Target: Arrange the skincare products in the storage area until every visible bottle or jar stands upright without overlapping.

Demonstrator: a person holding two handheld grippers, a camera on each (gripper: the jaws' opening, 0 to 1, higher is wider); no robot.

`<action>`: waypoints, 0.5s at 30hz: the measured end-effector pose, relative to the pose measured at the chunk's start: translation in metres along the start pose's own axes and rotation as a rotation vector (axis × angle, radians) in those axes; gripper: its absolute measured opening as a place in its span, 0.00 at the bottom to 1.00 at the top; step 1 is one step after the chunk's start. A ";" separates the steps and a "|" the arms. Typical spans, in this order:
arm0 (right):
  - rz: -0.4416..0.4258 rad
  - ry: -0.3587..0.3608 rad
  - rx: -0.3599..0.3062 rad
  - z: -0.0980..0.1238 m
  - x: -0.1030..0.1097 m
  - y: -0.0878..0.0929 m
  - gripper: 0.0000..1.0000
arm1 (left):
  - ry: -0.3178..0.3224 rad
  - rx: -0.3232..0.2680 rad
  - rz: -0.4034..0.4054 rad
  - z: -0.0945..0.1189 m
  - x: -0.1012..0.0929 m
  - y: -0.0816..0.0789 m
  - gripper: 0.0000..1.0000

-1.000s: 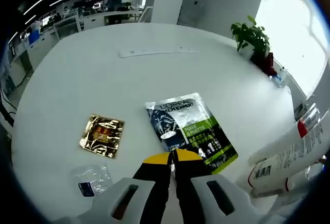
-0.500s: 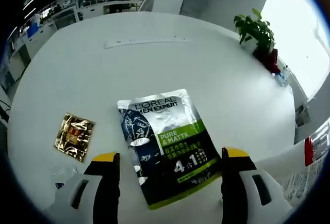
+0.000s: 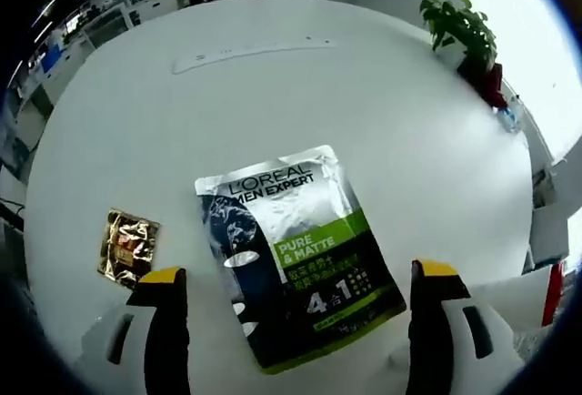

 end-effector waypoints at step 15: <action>-0.028 0.009 -0.007 -0.001 -0.005 0.001 0.94 | -0.069 0.097 -0.062 -0.010 -0.002 -0.011 0.95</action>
Point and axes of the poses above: the point that each gripper's makers call its tool centre point, and the gripper's own axes: z roughly backward along the fingers, x roughly to its left, y roughly out of its underside, the point moved 6 cm from there along z, roughly backward along the fingers, and after that the axes turned 10 degrees about -z, right-handed, at the moved point
